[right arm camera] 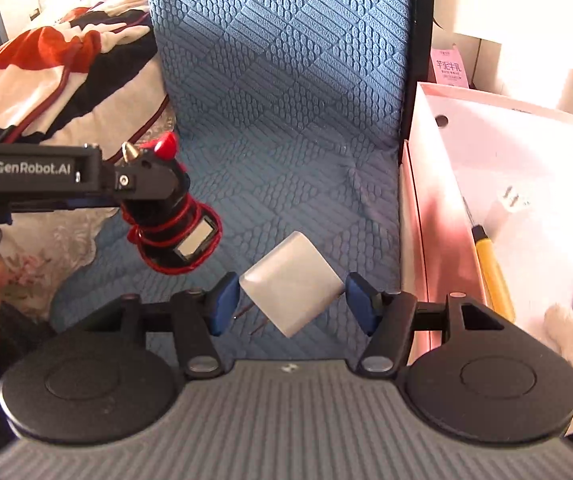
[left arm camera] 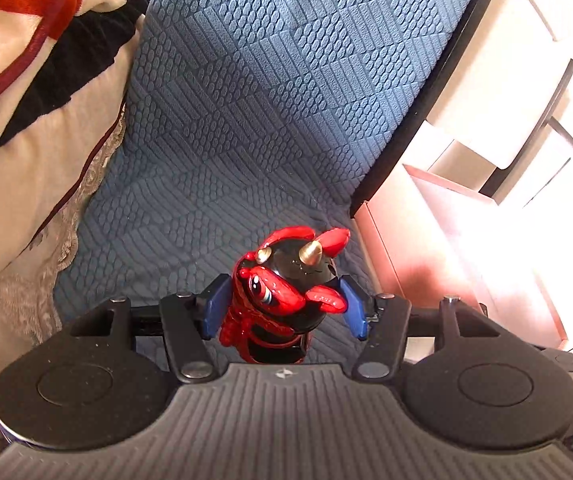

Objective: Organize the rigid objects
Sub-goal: 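Carry the charger with the right tool while the left tool carries the figurine over the box, then open both tools to drop the figurine and charger into the box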

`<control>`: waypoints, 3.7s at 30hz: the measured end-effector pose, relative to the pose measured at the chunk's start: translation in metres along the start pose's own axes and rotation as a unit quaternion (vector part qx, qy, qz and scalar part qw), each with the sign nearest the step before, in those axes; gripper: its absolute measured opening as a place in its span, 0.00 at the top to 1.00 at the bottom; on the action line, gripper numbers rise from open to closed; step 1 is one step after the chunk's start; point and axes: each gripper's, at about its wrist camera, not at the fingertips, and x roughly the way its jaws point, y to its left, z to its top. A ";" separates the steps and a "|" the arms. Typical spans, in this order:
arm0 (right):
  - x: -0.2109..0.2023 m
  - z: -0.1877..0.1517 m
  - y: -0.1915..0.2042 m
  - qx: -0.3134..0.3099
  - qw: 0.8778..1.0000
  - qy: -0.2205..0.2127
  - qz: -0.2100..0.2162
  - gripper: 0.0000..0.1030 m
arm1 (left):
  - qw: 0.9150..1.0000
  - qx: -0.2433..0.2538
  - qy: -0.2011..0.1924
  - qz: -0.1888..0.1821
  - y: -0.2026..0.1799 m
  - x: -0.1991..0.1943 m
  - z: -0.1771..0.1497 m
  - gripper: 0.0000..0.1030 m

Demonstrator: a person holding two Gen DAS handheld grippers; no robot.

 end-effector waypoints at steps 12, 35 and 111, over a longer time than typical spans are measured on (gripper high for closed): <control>-0.023 0.014 -0.008 0.011 1.000 -0.017 0.014 0.40 | 0.999 0.004 -0.041 -0.015 -0.023 -0.025 0.019 0.38; -0.083 0.083 -0.065 0.017 0.996 -0.090 -0.004 0.40 | 0.994 0.017 -0.082 -0.070 -0.102 -0.022 0.063 0.38; -0.180 0.031 -0.160 0.076 0.989 -0.122 -0.048 0.42 | 0.977 0.157 -0.077 -0.121 -0.268 -0.071 -0.009 0.37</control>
